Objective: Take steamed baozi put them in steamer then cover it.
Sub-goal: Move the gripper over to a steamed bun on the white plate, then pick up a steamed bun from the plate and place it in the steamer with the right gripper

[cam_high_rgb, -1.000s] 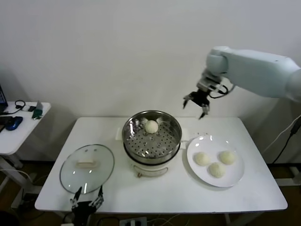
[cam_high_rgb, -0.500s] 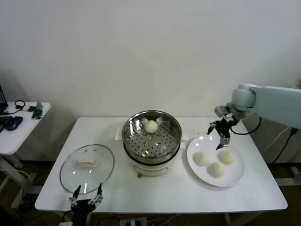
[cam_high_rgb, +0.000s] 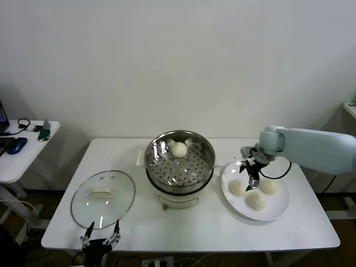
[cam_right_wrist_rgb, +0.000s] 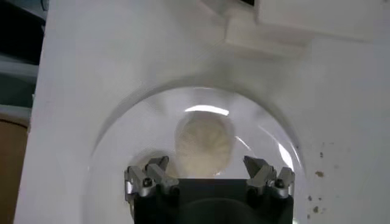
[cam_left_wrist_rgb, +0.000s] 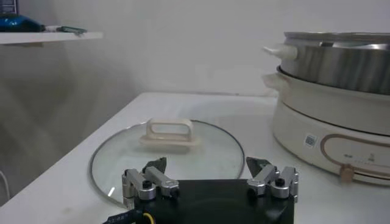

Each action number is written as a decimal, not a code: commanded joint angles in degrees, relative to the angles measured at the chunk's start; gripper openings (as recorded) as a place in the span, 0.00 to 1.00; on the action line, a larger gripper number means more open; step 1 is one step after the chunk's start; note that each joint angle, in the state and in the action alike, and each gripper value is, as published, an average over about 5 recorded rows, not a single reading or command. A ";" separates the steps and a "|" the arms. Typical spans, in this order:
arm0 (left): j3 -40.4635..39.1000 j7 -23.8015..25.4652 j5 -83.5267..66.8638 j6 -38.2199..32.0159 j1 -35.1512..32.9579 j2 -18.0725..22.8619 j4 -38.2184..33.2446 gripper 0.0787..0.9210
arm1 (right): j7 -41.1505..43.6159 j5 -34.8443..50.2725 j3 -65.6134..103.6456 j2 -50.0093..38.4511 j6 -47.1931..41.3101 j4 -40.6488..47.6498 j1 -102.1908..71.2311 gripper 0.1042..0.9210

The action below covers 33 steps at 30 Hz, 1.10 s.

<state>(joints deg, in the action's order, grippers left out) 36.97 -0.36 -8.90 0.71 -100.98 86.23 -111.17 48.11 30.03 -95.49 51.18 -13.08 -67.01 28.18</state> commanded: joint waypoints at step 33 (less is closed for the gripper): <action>0.07 -0.56 -0.08 0.21 0.18 0.13 0.08 0.88 | 7.66 -0.58 -1.73 0.41 3.16 1.07 10.23 0.65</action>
<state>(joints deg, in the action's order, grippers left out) 37.06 -0.89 -8.92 0.88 -100.77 86.37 -111.01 52.26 27.96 -93.96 51.86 -11.60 -65.03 30.19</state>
